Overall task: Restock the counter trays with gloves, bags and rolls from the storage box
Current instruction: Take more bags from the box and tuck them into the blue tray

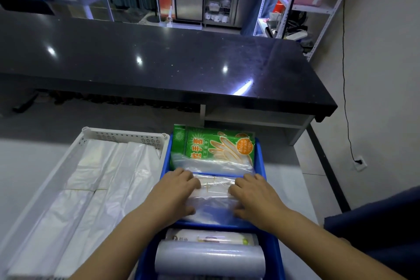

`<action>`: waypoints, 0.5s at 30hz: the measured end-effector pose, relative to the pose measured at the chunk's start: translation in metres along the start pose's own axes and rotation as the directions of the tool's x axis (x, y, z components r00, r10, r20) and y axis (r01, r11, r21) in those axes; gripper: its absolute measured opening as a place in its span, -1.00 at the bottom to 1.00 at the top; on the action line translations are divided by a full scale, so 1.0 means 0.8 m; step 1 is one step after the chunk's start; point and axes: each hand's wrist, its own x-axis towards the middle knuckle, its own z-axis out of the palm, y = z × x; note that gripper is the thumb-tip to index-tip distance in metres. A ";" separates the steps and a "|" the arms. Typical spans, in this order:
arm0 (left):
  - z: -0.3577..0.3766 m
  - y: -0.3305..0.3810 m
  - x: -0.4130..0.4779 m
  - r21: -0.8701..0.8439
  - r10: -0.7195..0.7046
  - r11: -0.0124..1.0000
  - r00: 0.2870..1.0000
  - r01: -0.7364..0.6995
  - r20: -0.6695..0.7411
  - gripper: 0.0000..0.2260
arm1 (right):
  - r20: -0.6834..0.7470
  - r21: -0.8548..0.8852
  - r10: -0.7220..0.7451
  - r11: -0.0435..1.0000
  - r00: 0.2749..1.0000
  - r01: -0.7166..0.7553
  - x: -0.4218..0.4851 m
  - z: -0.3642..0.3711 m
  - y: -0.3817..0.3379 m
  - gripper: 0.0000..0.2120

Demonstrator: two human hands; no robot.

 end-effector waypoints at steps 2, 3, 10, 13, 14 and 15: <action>-0.006 0.001 -0.007 -0.023 -0.021 0.999 0.999 0.022 0.044 -0.70 | 0.038 -0.014 -0.010 1.000 0.999 0.010 -0.002 0.002 -0.001 -0.73; -0.007 0.004 -0.009 -0.006 -0.038 0.999 0.996 0.039 0.083 -0.78 | 0.061 -0.020 -0.013 1.000 0.998 0.015 -0.003 0.003 -0.002 -0.75; -0.007 0.011 -0.008 0.092 -0.072 0.995 0.961 0.049 0.265 -0.89 | 0.172 -0.061 -0.024 0.998 0.985 0.035 -0.004 -0.008 -0.003 -0.71; -0.009 0.009 -0.006 0.120 -0.043 0.993 0.971 0.015 0.236 -0.92 | 0.075 0.093 0.032 0.995 0.997 -0.039 0.000 -0.017 -0.002 -0.59; -0.008 0.008 -0.007 0.126 -0.035 0.992 0.974 0.007 0.224 -0.93 | 0.046 0.131 0.048 0.990 0.998 -0.054 0.001 -0.018 -0.004 -0.60; -0.008 0.006 -0.007 0.131 -0.028 0.991 0.975 -0.001 0.219 -0.93 | 0.033 0.149 0.053 0.987 0.998 -0.057 0.001 -0.018 -0.006 -0.66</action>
